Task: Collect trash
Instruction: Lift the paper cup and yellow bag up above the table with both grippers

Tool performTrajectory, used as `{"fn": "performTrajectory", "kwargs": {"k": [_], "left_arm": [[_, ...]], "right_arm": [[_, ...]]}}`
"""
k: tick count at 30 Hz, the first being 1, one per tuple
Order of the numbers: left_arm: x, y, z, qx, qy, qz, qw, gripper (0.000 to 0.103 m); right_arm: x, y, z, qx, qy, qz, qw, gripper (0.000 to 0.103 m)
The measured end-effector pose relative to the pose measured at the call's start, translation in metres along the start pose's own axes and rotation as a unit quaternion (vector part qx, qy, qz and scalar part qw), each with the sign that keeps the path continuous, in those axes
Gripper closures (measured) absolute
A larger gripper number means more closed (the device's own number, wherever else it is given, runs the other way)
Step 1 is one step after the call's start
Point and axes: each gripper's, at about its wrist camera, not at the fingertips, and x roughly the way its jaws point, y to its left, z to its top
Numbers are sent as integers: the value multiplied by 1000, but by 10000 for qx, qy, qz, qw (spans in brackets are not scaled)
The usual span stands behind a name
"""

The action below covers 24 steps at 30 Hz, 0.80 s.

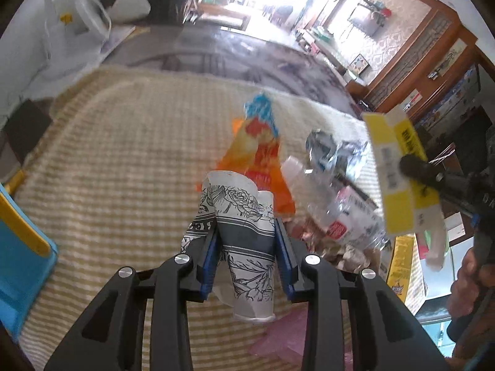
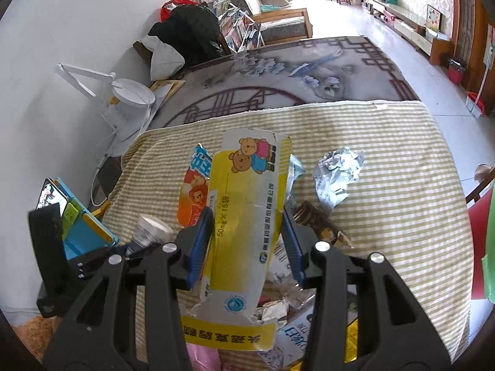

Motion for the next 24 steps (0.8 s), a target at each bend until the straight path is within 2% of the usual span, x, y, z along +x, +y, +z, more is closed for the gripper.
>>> {"fn": "performTrajectory", "kwargs": {"k": [6, 11, 15, 19, 24], "left_arm": [[-35, -21, 35, 184, -664, 86, 9976, 72], [-54, -41, 60, 373, -1000, 59, 9943, 72], [-65, -51, 62, 442, -1228, 26, 9914, 72], [-73, -64, 61, 715, -1384, 229, 9875, 72], [-80, -68, 61, 763, -1504, 284, 9853, 72]], "right_arm": [[-26, 8, 7, -191, -338, -87, 9992, 59], [-45, 10, 12, -337, -663, -292, 9968, 59], [-50, 4, 11, -286, -708, -360, 9964, 59], [-56, 0, 11, -304, -863, -466, 9947, 59], [-53, -1, 11, -250, -805, -418, 9956, 59]]}}
